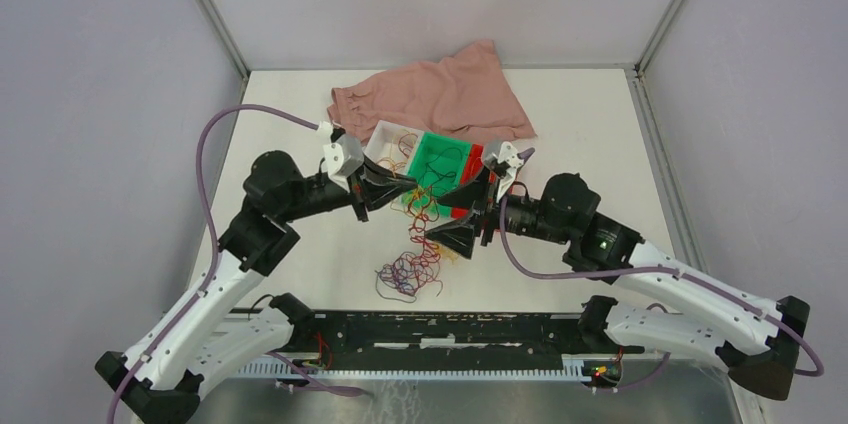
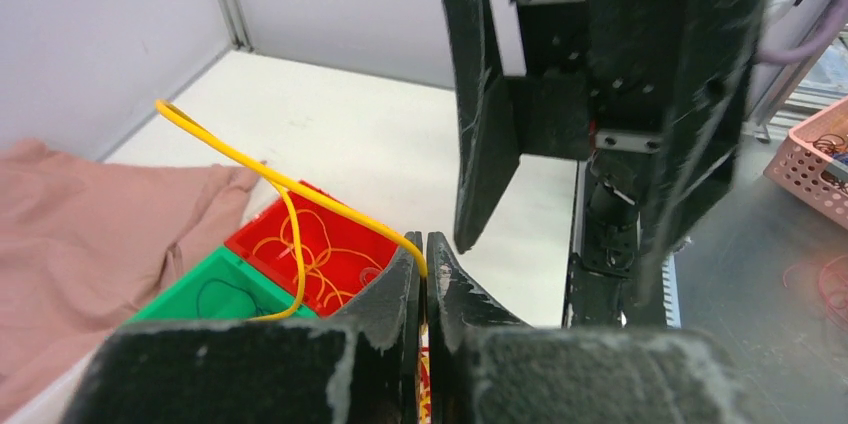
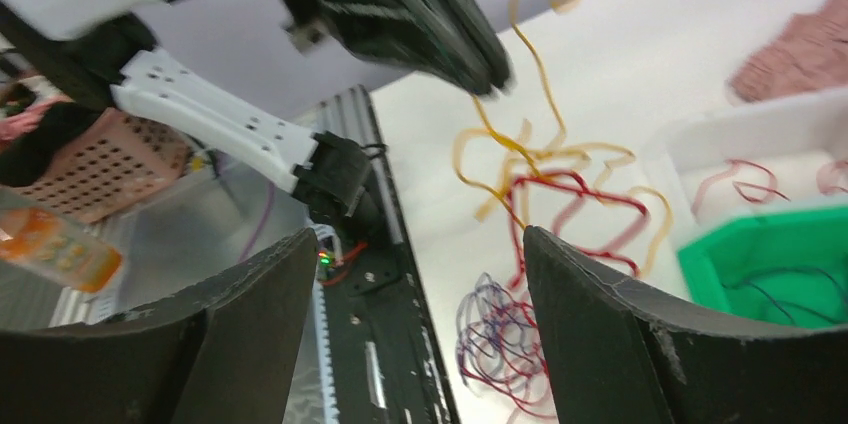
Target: Untangle the cables
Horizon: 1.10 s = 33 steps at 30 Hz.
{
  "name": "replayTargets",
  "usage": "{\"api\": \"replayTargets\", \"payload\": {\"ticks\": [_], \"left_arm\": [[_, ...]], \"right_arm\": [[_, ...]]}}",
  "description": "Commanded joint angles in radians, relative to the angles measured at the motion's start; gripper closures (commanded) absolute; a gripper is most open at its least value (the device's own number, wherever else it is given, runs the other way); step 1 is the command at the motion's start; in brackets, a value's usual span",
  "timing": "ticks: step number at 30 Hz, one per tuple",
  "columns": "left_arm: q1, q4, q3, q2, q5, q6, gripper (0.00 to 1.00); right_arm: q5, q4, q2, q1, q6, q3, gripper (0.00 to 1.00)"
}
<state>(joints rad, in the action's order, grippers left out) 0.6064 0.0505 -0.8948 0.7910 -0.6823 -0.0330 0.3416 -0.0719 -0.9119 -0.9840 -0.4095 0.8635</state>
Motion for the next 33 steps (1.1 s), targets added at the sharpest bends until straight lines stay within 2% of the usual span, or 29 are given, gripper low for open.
{"api": "replayTargets", "payload": {"ticks": [1, 3, 8, 17, 31, 33], "left_arm": [[-0.003, -0.028, -0.103, 0.007, -0.054, 0.051, 0.97], [-0.003, -0.013, -0.122, 0.011, -0.075, 0.051, 0.97], [-0.003, 0.001, -0.147, 0.015, -0.082, 0.054, 0.97], [-0.004, 0.007, -0.18, 0.021, -0.101, 0.053, 0.97], [-0.004, -0.013, -0.208, 0.041, -0.111, 0.053, 0.97], [-0.004, -0.009, -0.216, 0.045, -0.112, 0.064, 0.97]], "right_arm": [[-0.223, 0.099, 0.047, 0.018, 0.091, -0.037, 0.18], [-0.286, 0.078, 0.042, 0.023, 0.09, -0.061, 0.17], [-0.333, -0.002, -0.029, 0.024, 0.067, -0.087, 0.16], [-0.399, -0.127, -0.13, 0.023, 0.028, -0.121, 0.31], [-0.345, -0.389, -0.287, 0.021, -0.148, -0.126, 0.34], [-0.334, -0.423, -0.304, 0.021, -0.169, -0.129, 0.43]]}}
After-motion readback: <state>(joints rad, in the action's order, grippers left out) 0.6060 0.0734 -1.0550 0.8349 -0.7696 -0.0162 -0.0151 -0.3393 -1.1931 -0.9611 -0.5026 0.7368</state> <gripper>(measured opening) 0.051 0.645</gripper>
